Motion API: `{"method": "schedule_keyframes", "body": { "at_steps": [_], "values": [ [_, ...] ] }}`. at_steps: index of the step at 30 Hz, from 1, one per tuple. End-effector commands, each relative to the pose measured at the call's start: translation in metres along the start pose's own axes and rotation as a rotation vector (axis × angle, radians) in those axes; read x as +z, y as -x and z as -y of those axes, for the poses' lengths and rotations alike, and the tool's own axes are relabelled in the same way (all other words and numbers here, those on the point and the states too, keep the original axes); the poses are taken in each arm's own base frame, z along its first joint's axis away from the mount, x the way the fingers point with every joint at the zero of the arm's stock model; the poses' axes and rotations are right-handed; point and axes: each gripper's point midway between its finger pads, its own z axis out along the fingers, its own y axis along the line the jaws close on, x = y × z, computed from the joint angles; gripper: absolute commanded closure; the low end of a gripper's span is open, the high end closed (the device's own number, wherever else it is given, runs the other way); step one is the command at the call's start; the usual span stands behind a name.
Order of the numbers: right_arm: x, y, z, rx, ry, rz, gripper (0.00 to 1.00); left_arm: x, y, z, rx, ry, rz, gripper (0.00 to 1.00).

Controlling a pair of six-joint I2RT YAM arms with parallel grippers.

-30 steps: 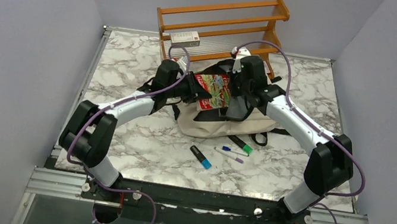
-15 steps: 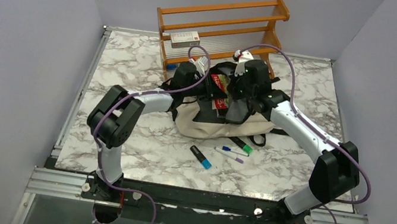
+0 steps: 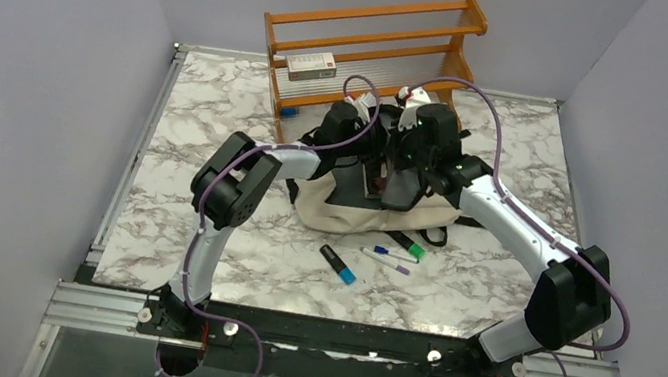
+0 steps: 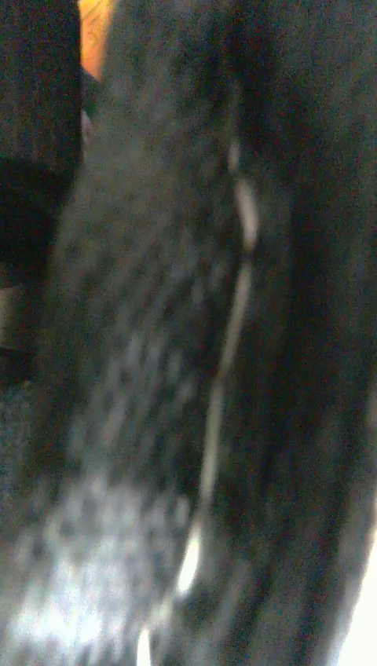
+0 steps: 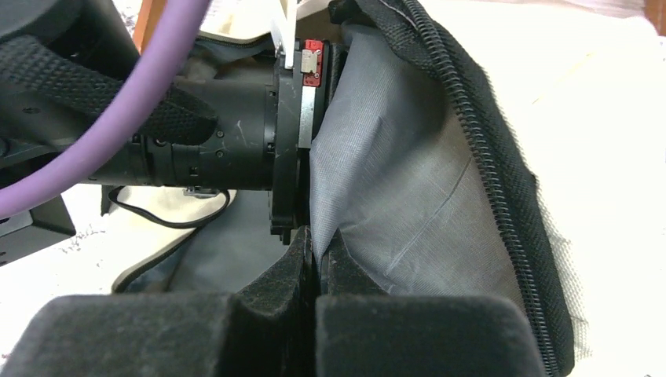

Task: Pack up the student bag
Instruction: Place the book in the student bag.

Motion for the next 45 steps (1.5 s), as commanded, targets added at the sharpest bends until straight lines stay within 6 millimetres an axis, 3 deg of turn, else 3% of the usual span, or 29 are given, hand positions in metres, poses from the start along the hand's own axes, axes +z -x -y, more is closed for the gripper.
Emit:
{"method": "schedule_keyframes", "body": {
  "at_steps": [1, 5, 14, 17, 20, 25, 27, 32, 37, 45],
  "values": [
    [-0.019, 0.045, -0.011, -0.016, 0.039, 0.162, 0.99, 0.016, 0.013, 0.02, 0.024, -0.076, 0.022, 0.98],
    [-0.019, 0.041, -0.011, -0.011, 0.04, 0.152, 0.99, 0.02, 0.012, 0.013, 0.037, -0.035, 0.019, 0.77],
    [-0.014, 0.034, -0.011, -0.01, 0.04, 0.136, 0.99, 0.017, 0.012, 0.006, 0.087, 0.028, 0.004, 0.48],
    [-0.014, 0.034, -0.011, -0.013, 0.038, 0.141, 0.99, 0.012, 0.015, 0.007, 0.115, 0.062, 0.003, 0.41],
    [-0.012, 0.034, -0.009, -0.02, 0.034, 0.136, 0.99, 0.005, 0.019, 0.006, 0.151, 0.117, 0.005, 0.26],
    [-0.012, 0.034, -0.009, -0.033, 0.033, 0.137, 0.99, -0.009, 0.028, 0.01, 0.221, 0.187, 0.006, 0.13],
    [-0.011, 0.032, -0.008, -0.036, 0.032, 0.133, 0.99, -0.013, 0.03, 0.008, 0.232, 0.215, 0.003, 0.02],
    [-0.008, 0.025, -0.009, -0.029, 0.034, 0.118, 0.99, -0.027, 0.032, -0.003, 0.229, 0.277, -0.009, 0.01],
    [-0.007, 0.022, -0.009, -0.025, 0.039, 0.112, 0.99, -0.053, 0.034, -0.005, 0.247, 0.324, -0.013, 0.01],
    [-0.005, 0.017, -0.007, -0.053, 0.033, 0.097, 0.99, -0.099, 0.025, 0.029, 0.308, 0.237, -0.002, 0.01]
  ]
}}
